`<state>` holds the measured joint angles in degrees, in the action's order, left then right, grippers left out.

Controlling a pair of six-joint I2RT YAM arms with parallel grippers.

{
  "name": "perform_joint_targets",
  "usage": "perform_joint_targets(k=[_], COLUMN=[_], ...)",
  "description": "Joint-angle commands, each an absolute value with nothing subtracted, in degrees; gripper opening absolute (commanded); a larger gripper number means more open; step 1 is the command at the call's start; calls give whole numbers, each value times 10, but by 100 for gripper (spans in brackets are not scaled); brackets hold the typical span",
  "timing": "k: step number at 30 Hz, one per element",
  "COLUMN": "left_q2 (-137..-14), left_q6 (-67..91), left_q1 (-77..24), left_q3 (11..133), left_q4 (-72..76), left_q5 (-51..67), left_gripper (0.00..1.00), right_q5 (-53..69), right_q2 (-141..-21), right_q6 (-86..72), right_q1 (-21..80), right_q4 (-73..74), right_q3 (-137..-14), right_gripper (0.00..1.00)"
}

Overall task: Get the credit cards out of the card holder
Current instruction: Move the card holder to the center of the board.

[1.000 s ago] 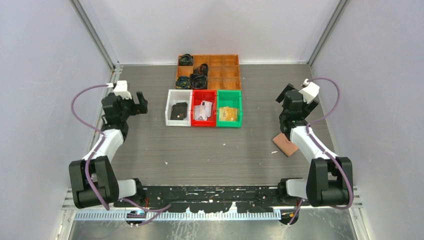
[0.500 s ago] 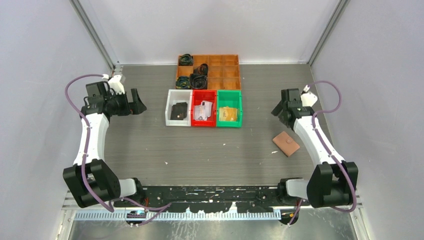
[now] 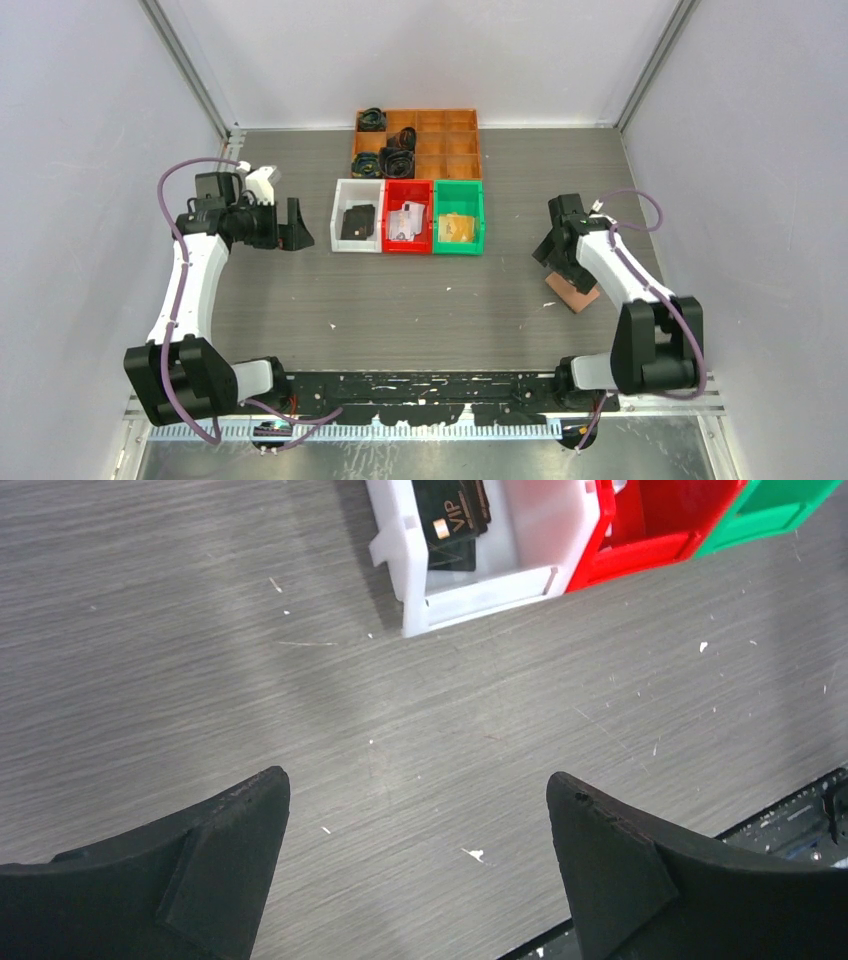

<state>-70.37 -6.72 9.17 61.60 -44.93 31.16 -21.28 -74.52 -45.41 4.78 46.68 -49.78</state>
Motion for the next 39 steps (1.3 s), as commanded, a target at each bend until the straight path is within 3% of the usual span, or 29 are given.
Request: perform_joint_targets(k=[1, 14, 19, 22, 24, 29, 39], left_q2=[-700, -709, -706, -706, -705, -701, -688], left_q6=[-78, -81, -78, -74, -73, -67, -66], left_q1=[91, 91, 91, 91, 91, 91, 91], left_q3=[630, 645, 642, 642, 643, 644, 645], left_q4=[-469, -490, -480, -478, -478, -476, -484], left_q5=[320, 342, 339, 339, 338, 337, 338], left_gripper=[100, 100, 100, 100, 100, 100, 100], right_q5=[-220, -227, -202, -179, -176, -186, -222], right_q2=[-808, -889, -881, -873, -873, -883, -949], right_q6=[-460, -441, -439, -442, -444, -464, -549], right_q1=[50, 46, 47, 64, 92, 206, 455], right_q4=[420, 392, 386, 381, 385, 399, 397], right_q3=[-509, -530, -527, -527, -537, -576, -663], right_gripper=[97, 65, 40, 30, 26, 5, 1])
